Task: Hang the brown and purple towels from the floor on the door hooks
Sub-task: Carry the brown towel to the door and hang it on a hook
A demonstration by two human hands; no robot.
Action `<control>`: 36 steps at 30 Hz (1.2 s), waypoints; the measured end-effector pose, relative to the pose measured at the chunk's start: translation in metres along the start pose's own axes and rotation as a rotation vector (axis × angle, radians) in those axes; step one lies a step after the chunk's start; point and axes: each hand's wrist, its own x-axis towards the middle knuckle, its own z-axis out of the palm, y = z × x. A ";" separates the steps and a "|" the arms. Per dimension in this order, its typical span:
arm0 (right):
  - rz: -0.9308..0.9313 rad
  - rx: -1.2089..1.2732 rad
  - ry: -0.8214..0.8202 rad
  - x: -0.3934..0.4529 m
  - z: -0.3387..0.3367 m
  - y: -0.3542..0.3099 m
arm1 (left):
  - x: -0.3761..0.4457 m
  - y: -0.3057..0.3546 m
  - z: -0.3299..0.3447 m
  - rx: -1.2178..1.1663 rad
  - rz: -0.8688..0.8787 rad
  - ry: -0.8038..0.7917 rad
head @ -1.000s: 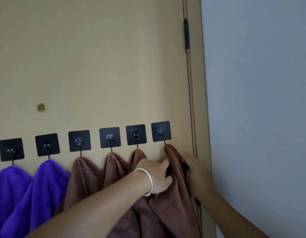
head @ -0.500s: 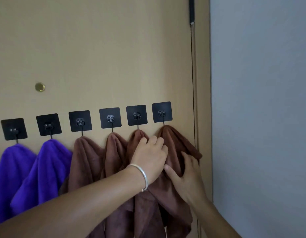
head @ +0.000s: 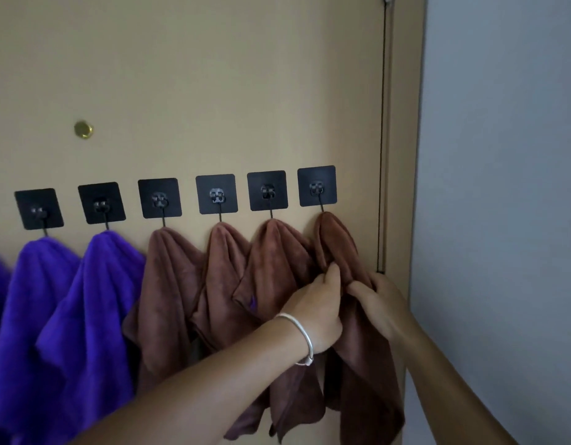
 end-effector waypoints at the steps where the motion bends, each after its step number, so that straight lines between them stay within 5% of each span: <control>1: -0.007 -0.040 0.030 0.001 -0.002 -0.001 | 0.000 -0.001 0.002 -0.031 -0.002 0.014; 6: -0.004 -0.258 0.080 -0.010 0.016 -0.002 | -0.001 -0.013 0.010 0.498 -0.103 -0.001; 9: -0.046 -0.361 0.163 -0.015 0.026 -0.004 | -0.007 -0.014 0.003 0.590 -0.098 -0.044; 12: -0.266 -0.219 0.318 -0.027 0.032 -0.020 | -0.030 -0.015 0.000 0.422 -0.008 0.085; 14: -0.431 -0.052 0.351 -0.033 0.036 -0.034 | -0.056 -0.024 0.001 0.225 0.138 0.379; 16: -0.420 0.179 0.205 -0.037 0.042 -0.048 | -0.079 -0.040 0.000 -0.023 0.220 0.656; 18: -0.304 0.286 0.029 -0.034 0.051 -0.061 | -0.086 -0.057 0.001 -0.307 0.114 0.824; 22: -0.173 0.070 -0.067 -0.026 0.065 -0.062 | -0.068 -0.064 0.009 -0.719 -0.283 0.568; 25: -0.102 -0.003 -0.096 -0.026 0.068 -0.054 | -0.053 -0.063 0.023 -0.775 -0.271 0.477; 30: -0.046 0.034 -0.139 -0.028 0.072 -0.048 | -0.044 -0.072 0.041 -1.210 -0.153 0.365; 36: -0.165 -0.086 -0.174 -0.039 0.073 -0.044 | -0.070 -0.081 0.033 -1.103 -0.157 0.352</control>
